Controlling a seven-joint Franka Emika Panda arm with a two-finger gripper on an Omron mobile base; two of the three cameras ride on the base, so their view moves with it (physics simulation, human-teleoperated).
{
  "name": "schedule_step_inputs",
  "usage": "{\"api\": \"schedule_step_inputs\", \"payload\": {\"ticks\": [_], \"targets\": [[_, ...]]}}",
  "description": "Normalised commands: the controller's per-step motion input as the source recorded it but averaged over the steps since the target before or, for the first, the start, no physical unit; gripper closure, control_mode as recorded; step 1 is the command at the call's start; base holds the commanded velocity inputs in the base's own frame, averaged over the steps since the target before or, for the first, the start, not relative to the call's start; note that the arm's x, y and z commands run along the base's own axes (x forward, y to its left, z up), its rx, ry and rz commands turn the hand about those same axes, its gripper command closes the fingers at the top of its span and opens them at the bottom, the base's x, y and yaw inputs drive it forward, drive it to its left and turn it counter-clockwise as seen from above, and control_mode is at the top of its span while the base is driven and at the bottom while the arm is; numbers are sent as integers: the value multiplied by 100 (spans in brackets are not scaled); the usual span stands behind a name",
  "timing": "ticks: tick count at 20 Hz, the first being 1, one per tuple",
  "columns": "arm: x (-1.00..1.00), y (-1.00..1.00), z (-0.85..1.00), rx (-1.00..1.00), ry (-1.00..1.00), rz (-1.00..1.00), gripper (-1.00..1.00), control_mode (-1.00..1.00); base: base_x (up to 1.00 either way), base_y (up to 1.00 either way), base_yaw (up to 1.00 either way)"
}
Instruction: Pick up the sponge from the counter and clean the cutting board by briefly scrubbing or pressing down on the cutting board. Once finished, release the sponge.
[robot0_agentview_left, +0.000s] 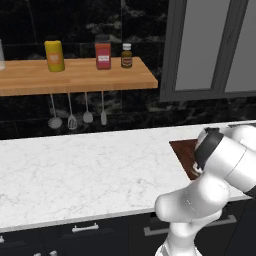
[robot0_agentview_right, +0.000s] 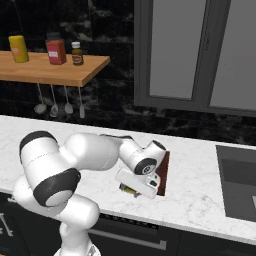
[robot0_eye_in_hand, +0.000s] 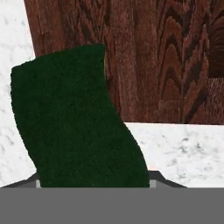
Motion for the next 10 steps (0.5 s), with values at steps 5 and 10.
{"api": "schedule_step_inputs", "payload": {"ticks": [5,10], "targets": [[20,0,3,0,0,0,100,-100,0,0,0],[39,0,10,1,3,0,100,-100,0,0,0]]}}
